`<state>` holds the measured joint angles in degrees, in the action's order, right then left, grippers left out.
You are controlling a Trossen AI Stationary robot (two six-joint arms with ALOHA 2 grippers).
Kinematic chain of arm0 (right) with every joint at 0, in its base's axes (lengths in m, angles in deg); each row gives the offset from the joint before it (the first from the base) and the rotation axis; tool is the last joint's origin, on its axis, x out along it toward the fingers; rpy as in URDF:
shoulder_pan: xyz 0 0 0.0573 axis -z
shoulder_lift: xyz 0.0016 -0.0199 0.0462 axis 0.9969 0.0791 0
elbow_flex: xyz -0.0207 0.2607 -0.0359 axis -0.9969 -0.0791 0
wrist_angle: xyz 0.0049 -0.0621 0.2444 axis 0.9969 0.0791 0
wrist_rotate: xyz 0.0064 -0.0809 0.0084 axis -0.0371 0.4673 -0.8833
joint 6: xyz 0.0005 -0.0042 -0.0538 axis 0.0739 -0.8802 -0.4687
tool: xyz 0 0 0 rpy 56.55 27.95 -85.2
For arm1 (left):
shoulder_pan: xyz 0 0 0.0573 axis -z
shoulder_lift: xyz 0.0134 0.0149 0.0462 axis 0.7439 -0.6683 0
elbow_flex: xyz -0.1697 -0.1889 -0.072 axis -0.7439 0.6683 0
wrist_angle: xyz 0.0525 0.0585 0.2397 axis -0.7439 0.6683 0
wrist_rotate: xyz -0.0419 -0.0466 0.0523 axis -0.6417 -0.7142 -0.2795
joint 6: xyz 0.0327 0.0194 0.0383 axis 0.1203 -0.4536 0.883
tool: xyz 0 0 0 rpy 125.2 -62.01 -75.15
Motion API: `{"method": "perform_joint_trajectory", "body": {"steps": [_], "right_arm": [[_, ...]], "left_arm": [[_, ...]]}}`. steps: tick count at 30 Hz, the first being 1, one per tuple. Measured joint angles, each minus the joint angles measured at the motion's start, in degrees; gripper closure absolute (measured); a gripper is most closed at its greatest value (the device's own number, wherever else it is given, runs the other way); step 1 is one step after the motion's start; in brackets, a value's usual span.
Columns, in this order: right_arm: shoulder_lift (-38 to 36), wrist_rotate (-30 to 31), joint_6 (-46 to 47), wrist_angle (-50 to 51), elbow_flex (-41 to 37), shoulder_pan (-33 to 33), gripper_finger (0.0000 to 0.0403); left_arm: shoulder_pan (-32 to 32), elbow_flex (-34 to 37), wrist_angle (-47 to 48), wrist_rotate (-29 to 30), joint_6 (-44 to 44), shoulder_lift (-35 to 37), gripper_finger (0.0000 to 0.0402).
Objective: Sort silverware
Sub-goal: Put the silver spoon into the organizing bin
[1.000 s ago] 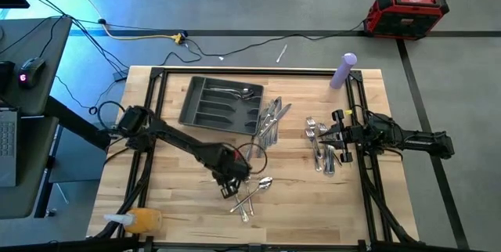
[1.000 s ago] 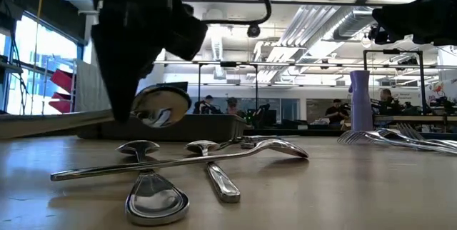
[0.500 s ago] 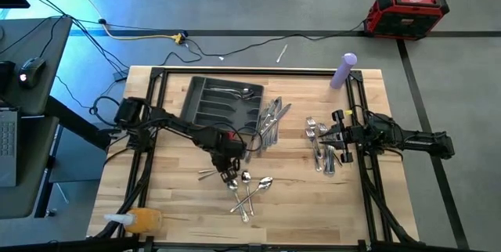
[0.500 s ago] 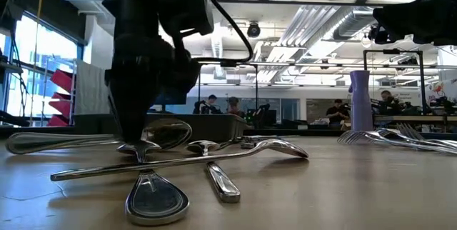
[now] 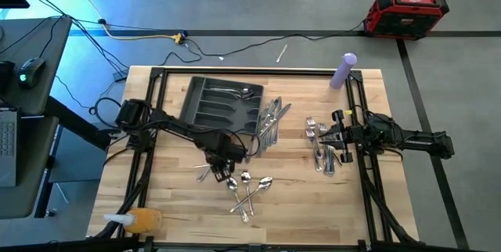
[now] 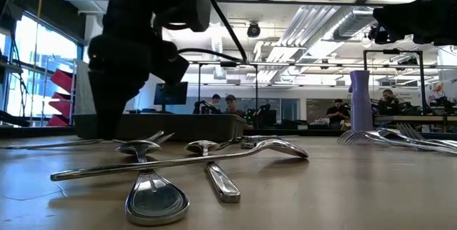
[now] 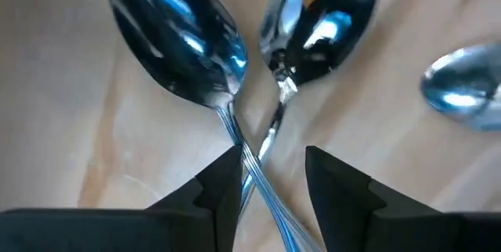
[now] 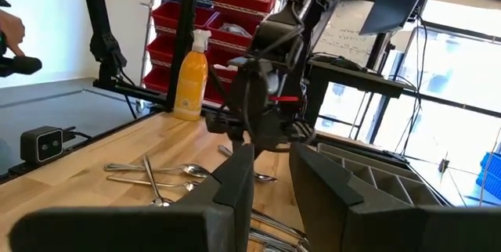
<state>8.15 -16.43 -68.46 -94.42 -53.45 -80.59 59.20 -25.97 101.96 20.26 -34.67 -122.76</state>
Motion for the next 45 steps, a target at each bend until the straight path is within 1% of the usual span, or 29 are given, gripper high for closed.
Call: {"method": "perform_joint_trajectory", "body": {"steps": [5, 11, 14, 17, 20, 23, 25, 28, 32, 35, 40, 43, 45], "right_arm": [[0.0, 0.0, 0.0, 0.0, 0.0, 0.0, 0.0329], [0.0, 0.0, 0.0, 0.0, 0.0, 0.0, 0.0329], [0.0, 0.0, 0.0, 0.0, 0.0, 0.0, 0.0329], [0.0, 0.0, 0.0, 0.0, 0.0, 0.0, 0.0329], [0.0, 0.0, 0.0, 0.0, 0.0, 0.0, 0.0329], [0.0, 0.0, 0.0, 0.0, 0.0, 0.0, 0.0329], [0.0, 0.0, 0.0, 0.0, 0.0, 0.0, 0.0329], [0.0, 0.0, 0.0, 0.0, 0.0, 0.0, 0.0329], [0.0, 0.0, 0.0, 0.0, 0.0, 0.0, 0.0329], [0.0, 0.0, 0.0, 0.0, 0.0, 0.0, 0.0329], [0.0, 0.0, 0.0, 0.0, 0.0, 0.0, 0.0329], [0.0, 0.0, 0.0, 0.0, 0.0, 0.0, 0.0329], [0.0, 0.0, 0.0, 0.0, 0.0, 0.0, 0.0329]], "left_arm": [[2.1, 0.0, 2.5, 6.1, -5.7, 0.0, 0.028], [2.7, -0.1, 3.0, 6.2, -14.2, 0.0, 0.028], [3.0, 0.7, 2.0, 5.8, -14.4, 0.2, 0.0281], [2.8, 2.7, 1.5, 4.3, -15.2, 0.2, 0.0292], [2.3, 4.6, -1.3, 1.9, -15.3, 0.4, 0.0324], [2.3, 4.7, -2.3, 1.6, -14.8, 0.5, 0.0377], [2.3, 4.0, -1.6, 2.0, -14.9, 0.4, 0.0392], [2.2, 2.2, 2.4, 2.8, -14.8, 0.3, 0.0391], [2.2, -0.3, 9.4, 3.3, -14.4, 2.0, 0.0399], [2.2, -0.5, 9.5, 5.1, -14.7, 2.9, 0.0398], [2.0, 0.0, 8.7, 6.0, -13.4, 2.8, 0.04], [2.0, -0.3, 9.4, 8.4, -13.3, 2.7, 0.0401], [1.6, -1.4, 10.1, 9.6, -11.4, 2.7, 0.0401]]}}
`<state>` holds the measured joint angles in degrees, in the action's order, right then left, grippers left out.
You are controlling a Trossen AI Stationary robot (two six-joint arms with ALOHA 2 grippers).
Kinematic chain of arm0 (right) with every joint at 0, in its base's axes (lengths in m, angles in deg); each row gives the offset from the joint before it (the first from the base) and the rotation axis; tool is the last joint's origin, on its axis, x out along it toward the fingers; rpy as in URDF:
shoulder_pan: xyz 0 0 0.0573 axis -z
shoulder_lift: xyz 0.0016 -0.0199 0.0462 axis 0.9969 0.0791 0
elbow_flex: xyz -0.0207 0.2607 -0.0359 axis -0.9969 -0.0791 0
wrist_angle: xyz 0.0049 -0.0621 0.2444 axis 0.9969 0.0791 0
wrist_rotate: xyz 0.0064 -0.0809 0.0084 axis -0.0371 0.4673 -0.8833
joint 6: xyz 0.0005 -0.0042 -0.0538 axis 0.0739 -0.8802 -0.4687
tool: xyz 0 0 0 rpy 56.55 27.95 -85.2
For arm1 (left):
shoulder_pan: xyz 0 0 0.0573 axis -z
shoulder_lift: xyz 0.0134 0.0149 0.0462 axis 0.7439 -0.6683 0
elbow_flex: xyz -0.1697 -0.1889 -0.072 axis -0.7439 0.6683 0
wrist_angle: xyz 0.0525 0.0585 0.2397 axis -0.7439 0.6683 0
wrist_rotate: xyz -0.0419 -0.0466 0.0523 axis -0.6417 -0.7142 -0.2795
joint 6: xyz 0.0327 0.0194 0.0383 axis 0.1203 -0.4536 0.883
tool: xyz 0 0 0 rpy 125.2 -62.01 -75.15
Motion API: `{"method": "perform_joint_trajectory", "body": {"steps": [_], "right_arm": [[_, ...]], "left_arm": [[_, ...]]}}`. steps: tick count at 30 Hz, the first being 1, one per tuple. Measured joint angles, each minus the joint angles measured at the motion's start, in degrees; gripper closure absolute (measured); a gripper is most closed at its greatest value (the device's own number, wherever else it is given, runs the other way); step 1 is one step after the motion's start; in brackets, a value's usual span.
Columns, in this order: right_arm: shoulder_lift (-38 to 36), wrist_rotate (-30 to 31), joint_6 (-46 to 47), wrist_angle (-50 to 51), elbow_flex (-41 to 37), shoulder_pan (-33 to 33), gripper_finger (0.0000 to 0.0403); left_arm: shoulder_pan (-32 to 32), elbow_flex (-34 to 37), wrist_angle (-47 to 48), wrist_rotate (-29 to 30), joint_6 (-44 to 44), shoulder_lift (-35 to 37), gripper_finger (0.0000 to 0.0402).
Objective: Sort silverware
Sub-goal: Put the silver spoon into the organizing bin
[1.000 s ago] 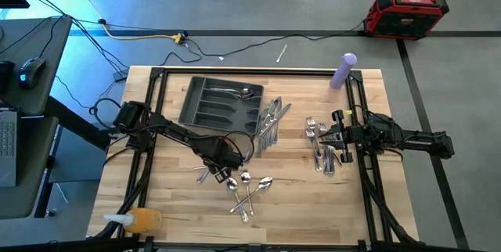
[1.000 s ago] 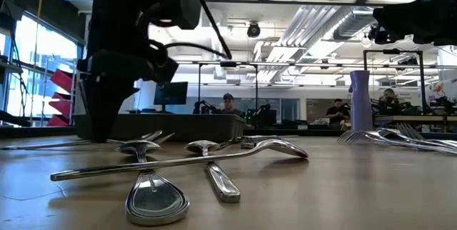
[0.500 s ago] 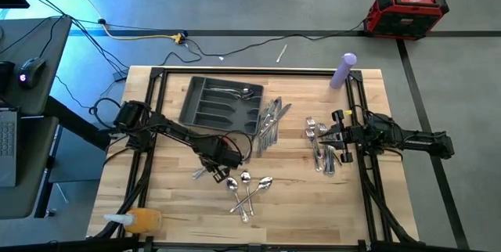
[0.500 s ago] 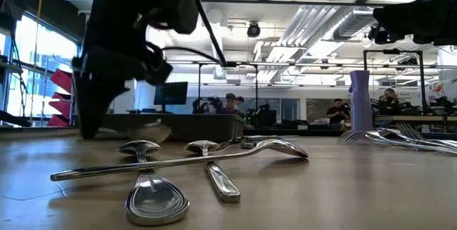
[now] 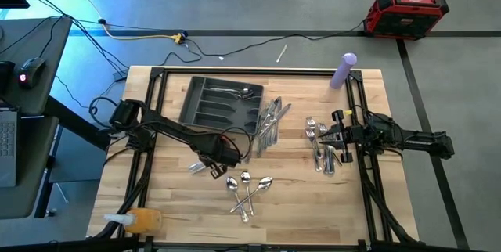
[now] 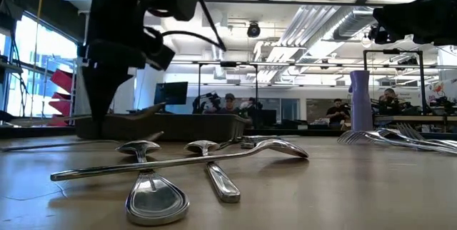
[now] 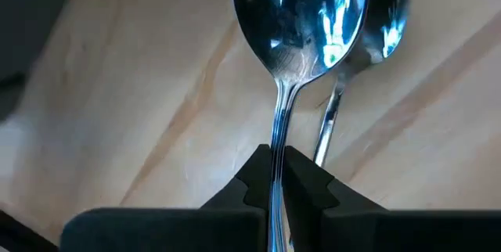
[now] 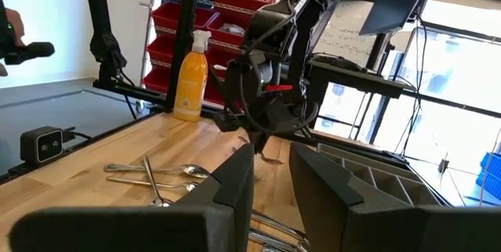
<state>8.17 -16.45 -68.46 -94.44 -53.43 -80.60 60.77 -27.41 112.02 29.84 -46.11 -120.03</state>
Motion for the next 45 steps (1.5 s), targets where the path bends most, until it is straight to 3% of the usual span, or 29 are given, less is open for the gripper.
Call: {"method": "perform_joint_trajectory", "body": {"steps": [6, 11, 16, 21, 30, 37, 42, 45], "right_arm": [[0.0, 0.0, 0.0, 0.0, 0.0, 0.0, 0.0329], [0.0, 0.0, -0.4, 0.0, 0.0, 0.0, 0.0329], [0.0, 0.0, -0.5, 0.0, 0.0, 0.0, 0.0329], [0.0, 0.0, -0.5, 0.1, 0.0, 0.0, 0.0329], [0.0, 0.0, -2.1, 1.6, 0.0, 0.0, 0.0329], [0.0, 0.0, -2.4, 1.7, 0.0, 0.0, 0.0329], [0.0, 0.0, -2.4, 1.7, 0.0, 0.0, 0.0329], [0.0, 0.0, -2.4, 1.7, 0.0, 0.0, 0.0329]], "left_arm": [[-8.1, -6.8, 7.4, 8.3, 15.3, 0.0, 0.0401], [-20.2, -12.5, 3.0, 16.2, 42.1, 0.1, 0.0401], [-33.7, -13.0, -10.5, 13.2, 69.2, -0.7, 0.0402], [-41.9, -12.9, -15.7, 12.2, 84.2, -4.7, 0.0401], [-45.4, -12.9, -22.3, 7.9, 91.6, -9.2, 0.04], [-45.2, -12.9, -24.0, 9.2, 91.6, -11.3, 0.0363], [-43.5, -15.4, -20.1, 16.0, 85.8, -9.9, 0.0332], [-41.1, -19.1, -12.7, 17.9, 76.5, -7.9, 0.032]]}}
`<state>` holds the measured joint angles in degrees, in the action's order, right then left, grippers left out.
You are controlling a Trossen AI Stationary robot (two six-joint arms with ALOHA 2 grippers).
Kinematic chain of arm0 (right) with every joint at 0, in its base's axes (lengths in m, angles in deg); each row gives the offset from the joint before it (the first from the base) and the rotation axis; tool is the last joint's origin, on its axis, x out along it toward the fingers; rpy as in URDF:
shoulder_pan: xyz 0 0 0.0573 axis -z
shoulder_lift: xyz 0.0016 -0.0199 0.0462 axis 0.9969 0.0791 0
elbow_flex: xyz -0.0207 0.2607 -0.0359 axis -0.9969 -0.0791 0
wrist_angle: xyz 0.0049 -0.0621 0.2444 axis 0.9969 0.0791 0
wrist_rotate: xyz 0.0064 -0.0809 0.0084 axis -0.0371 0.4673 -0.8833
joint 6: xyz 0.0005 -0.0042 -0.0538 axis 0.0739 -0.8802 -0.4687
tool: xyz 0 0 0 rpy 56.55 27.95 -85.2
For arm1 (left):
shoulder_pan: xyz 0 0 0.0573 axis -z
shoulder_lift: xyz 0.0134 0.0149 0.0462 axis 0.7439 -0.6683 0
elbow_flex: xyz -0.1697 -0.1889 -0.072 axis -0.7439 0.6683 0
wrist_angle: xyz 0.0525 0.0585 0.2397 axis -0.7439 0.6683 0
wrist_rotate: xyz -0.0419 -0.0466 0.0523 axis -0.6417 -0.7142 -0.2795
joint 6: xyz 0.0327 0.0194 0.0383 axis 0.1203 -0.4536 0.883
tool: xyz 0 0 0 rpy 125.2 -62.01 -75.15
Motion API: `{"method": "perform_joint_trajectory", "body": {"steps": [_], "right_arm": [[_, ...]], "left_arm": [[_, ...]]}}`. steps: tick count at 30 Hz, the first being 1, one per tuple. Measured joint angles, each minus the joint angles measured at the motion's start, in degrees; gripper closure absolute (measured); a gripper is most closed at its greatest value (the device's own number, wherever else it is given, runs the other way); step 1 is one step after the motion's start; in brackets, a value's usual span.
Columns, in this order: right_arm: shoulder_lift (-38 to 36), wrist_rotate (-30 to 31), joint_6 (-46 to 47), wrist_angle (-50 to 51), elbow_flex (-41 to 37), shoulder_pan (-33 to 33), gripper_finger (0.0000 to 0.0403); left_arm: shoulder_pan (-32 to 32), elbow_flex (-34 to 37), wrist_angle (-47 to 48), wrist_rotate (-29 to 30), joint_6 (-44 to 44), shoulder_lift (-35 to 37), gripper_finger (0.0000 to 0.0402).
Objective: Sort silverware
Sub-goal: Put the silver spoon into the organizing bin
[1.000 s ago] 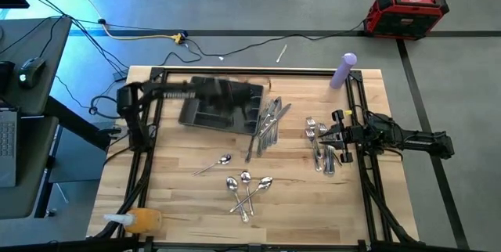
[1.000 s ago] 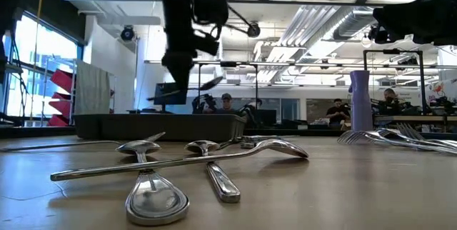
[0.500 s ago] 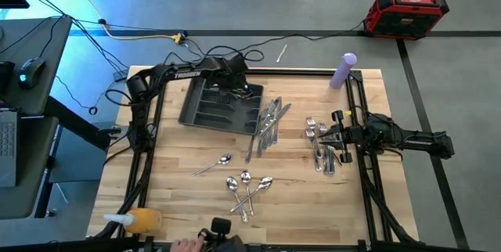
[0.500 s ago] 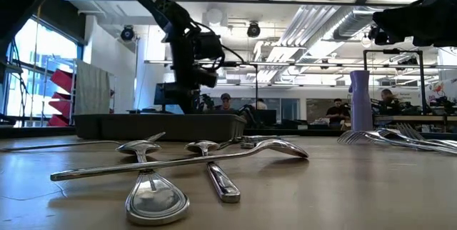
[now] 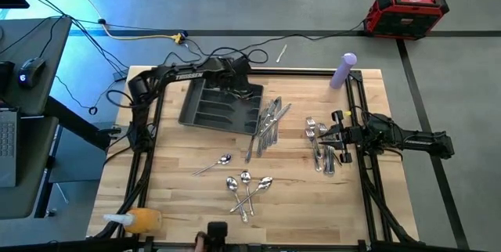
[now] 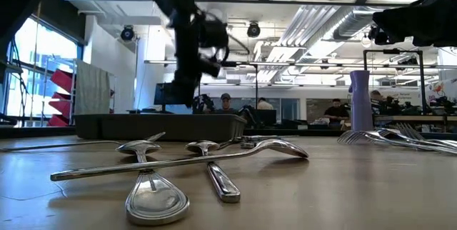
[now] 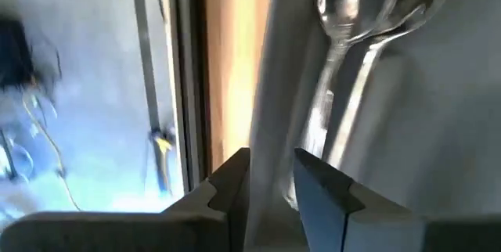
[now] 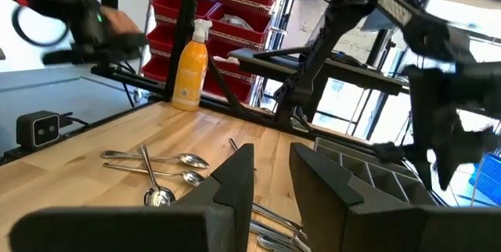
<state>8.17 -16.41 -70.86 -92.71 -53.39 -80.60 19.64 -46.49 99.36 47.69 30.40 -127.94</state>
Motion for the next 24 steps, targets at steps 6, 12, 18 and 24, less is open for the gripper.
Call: {"method": "perform_joint_trajectory", "body": {"steps": [6, 12, 18, 24], "right_arm": [[0.0, 0.0, 0.4, 0.0, 0.0, 0.0, 0.0329], [0.0, 0.0, 0.4, 0.0, 0.0, 0.0, 0.0329], [0.0, 0.0, 0.4, 0.0, 0.0, 0.0, 0.0329], [0.0, 0.0, 0.5, -1.1, 0.0, 0.0, 0.0329]], "left_arm": [[6.9, -4.1, 18.7, -10.5, -27.6, 4.5, 0.0314], [17.8, -0.2, 25.7, -24.8, -49.0, 9.7, 0.0314], [33.3, 5.4, 18.8, -22.9, -63.2, 11.8, 0.0314], [44.8, 9.9, 8.9, -16.2, -72.9, 10.8, 0.0314]]}}
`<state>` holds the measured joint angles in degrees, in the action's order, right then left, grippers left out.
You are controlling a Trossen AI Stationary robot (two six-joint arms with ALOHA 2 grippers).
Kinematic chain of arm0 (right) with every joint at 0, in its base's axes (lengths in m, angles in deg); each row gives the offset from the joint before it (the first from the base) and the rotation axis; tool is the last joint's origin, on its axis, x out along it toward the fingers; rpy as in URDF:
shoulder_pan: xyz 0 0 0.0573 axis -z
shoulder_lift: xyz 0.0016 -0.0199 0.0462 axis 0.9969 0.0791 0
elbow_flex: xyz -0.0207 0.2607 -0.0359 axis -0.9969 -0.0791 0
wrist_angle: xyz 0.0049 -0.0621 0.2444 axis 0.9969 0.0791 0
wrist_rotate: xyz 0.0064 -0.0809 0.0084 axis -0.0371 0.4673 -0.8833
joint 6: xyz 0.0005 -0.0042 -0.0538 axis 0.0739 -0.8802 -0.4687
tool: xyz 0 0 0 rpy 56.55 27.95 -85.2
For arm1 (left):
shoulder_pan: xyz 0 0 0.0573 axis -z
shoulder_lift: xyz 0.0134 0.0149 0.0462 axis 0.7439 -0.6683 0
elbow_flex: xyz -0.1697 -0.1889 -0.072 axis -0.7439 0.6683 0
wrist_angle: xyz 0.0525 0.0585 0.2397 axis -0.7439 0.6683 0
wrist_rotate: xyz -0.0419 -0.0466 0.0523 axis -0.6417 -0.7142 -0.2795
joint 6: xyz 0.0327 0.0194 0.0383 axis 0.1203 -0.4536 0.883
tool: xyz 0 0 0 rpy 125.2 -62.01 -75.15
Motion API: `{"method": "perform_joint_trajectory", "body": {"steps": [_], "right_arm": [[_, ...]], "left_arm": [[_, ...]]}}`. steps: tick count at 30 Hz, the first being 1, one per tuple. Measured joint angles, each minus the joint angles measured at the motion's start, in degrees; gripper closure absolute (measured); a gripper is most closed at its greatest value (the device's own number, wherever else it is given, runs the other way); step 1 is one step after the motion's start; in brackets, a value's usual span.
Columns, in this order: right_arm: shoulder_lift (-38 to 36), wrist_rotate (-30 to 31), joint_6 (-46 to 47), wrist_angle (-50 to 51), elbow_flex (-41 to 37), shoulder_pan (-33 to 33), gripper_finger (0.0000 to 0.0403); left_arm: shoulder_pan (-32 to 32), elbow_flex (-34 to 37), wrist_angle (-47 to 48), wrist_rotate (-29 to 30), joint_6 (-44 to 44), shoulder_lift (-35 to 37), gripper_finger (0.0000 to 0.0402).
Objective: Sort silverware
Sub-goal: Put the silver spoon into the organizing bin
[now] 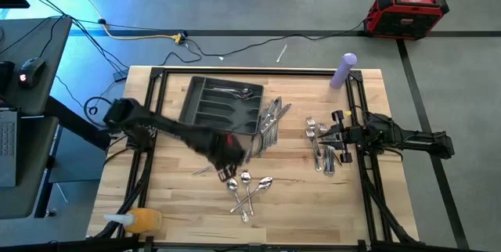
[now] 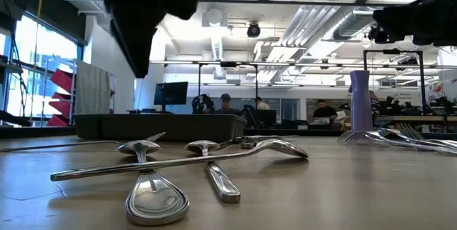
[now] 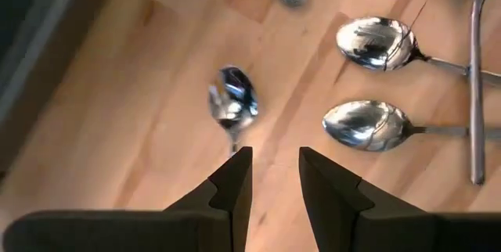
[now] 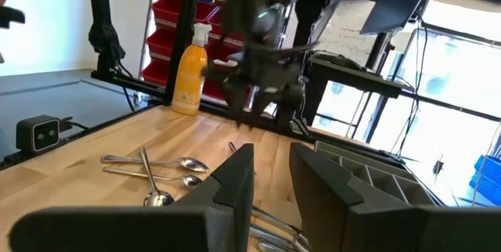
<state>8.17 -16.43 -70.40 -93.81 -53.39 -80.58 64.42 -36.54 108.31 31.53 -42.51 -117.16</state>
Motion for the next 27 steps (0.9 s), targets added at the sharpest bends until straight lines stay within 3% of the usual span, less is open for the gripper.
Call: {"method": "perform_joint_trajectory", "body": {"steps": [6, 22, 27], "right_arm": [[0.0, 0.0, 0.0, -0.4, 0.0, 0.0, 0.0329], [0.0, 0.0, -0.5, -0.5, 0.0, 0.0, 0.0329], [0.0, 0.0, -0.5, -0.5, 0.0, 0.0, 0.0329]], "left_arm": [[2.5, 4.1, -0.9, 1.2, -9.8, -0.1, 0.0314], [-1.3, 18.9, -13.9, -5.3, -8.0, -0.1, 0.0287], [-2.6, 21.0, -17.1, -7.2, -7.3, 0.0, 0.0326]]}}
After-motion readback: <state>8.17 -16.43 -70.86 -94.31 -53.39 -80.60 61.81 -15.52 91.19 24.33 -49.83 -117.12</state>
